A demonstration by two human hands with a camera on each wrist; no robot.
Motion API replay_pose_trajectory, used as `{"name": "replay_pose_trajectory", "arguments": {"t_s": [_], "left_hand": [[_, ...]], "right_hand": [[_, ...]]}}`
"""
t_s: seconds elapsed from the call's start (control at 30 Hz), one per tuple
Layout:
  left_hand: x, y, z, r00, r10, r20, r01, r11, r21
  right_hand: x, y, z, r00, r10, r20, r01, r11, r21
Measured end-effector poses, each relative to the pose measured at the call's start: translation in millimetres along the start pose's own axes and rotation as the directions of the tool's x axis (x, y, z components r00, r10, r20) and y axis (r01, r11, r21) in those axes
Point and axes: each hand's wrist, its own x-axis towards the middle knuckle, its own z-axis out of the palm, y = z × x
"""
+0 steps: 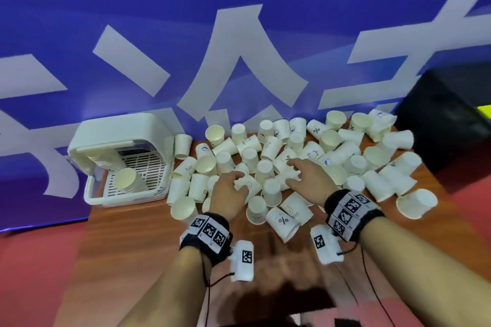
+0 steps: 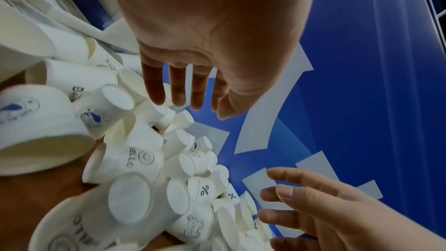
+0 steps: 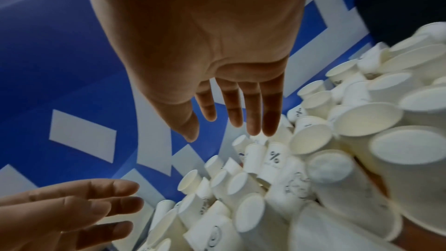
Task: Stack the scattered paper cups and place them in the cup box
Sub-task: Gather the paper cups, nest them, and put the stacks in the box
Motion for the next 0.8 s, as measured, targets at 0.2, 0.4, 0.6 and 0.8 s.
{"name": "replay_pose_trajectory", "arguments": {"t_s": [0.2, 0.4, 0.6, 0.8], "left_hand": [[-9, 10, 44, 0.999, 0.021, 0.050, -0.025, 0.996, 0.083], [-10, 12, 76, 0.996, 0.012, 0.090, -0.024, 0.991, 0.132], [-15, -1, 96, 0.988, -0.044, 0.147, 0.026, 0.993, 0.117], [-22, -17, 90, 0.989, -0.113, 0.100, 0.105, 0.991, 0.083]], "right_hand": [[-17, 53, -4, 0.997, 0.074, 0.024, -0.075, 0.997, 0.008], [-28, 87, 8, 0.985, 0.124, 0.119, -0.131, 0.990, 0.058], [-25, 100, 31, 0.964, 0.078, 0.253, -0.045, 0.990, -0.136], [-9, 96, 45, 0.943, 0.093, 0.321, 0.042, 0.920, -0.390]]}}
